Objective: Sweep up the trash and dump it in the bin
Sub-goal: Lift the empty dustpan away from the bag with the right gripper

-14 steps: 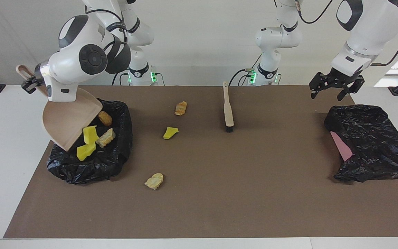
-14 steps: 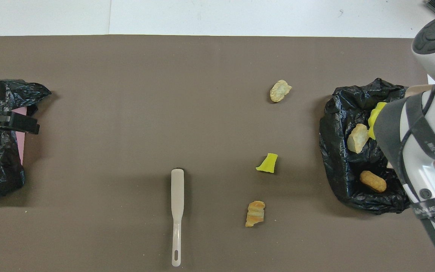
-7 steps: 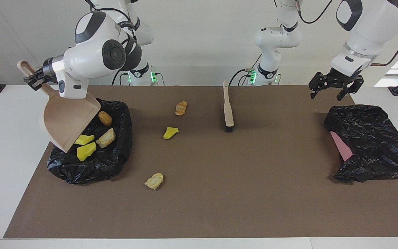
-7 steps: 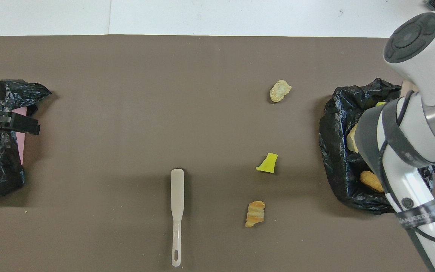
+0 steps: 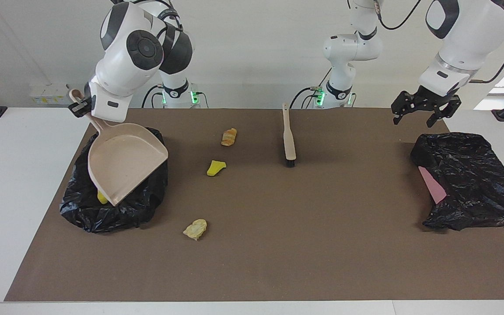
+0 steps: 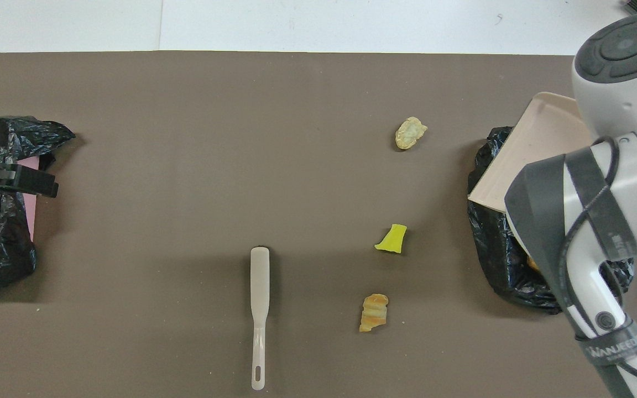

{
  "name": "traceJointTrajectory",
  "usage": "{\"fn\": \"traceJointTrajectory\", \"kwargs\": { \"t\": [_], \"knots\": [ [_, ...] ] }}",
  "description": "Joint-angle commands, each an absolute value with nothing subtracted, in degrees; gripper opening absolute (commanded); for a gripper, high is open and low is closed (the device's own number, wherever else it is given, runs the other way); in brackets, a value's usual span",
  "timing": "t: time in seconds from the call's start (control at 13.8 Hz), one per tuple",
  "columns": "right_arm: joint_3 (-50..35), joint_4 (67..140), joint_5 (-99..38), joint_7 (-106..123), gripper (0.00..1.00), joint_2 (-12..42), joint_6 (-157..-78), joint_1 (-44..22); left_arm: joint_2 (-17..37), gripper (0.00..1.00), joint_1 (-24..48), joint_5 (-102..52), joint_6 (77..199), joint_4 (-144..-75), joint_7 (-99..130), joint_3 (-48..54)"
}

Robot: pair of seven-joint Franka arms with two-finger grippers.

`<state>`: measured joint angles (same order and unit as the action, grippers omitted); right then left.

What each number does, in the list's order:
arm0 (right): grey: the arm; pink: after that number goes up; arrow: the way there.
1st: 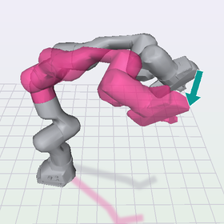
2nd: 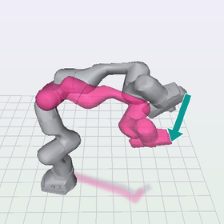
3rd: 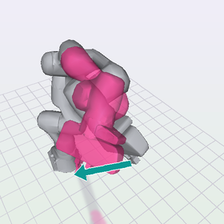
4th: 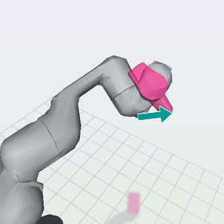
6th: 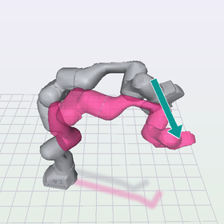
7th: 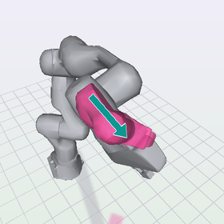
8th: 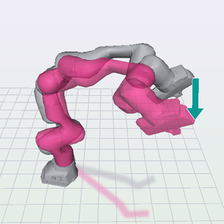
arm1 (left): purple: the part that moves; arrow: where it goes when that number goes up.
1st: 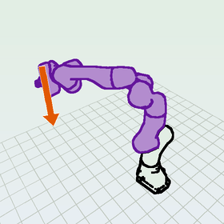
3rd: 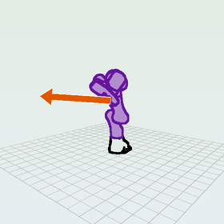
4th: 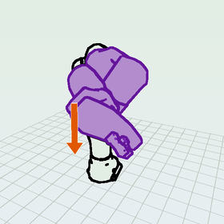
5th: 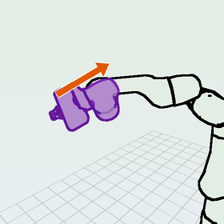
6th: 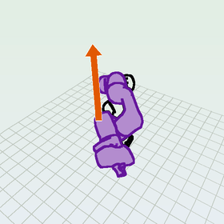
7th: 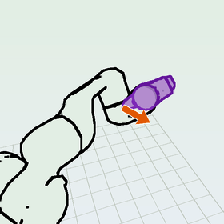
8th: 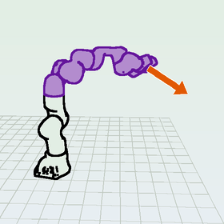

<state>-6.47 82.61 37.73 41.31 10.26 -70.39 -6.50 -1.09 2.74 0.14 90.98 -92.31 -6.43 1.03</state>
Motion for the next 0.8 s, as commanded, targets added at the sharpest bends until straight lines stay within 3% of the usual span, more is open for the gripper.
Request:
{"fn": "traceJointTrajectory", "kwargs": {
  "t": [0.0,0.51,0.72],
  "knots": [
    [-6.68,82.62,28.51,29.57,0.0,9.75,-74.07,-6.33,-2.46,1.0,2.46,0.35,90.35,-93.43,-7.03,1.05],
    [-6.68,82.71,10.91,-7.25,0.0,14.84,-85.4,-14.67,-2.46,1.0,2.2,0.35,91.05,-93.52,-7.21,0.97],
    [-6.68,79.65,6.43,-14.83,0.0,21.24,-92.27,-17.92,-2.46,1.0,1.5,0.35,91.05,-93.78,-7.56,0.97]
  ]
}}
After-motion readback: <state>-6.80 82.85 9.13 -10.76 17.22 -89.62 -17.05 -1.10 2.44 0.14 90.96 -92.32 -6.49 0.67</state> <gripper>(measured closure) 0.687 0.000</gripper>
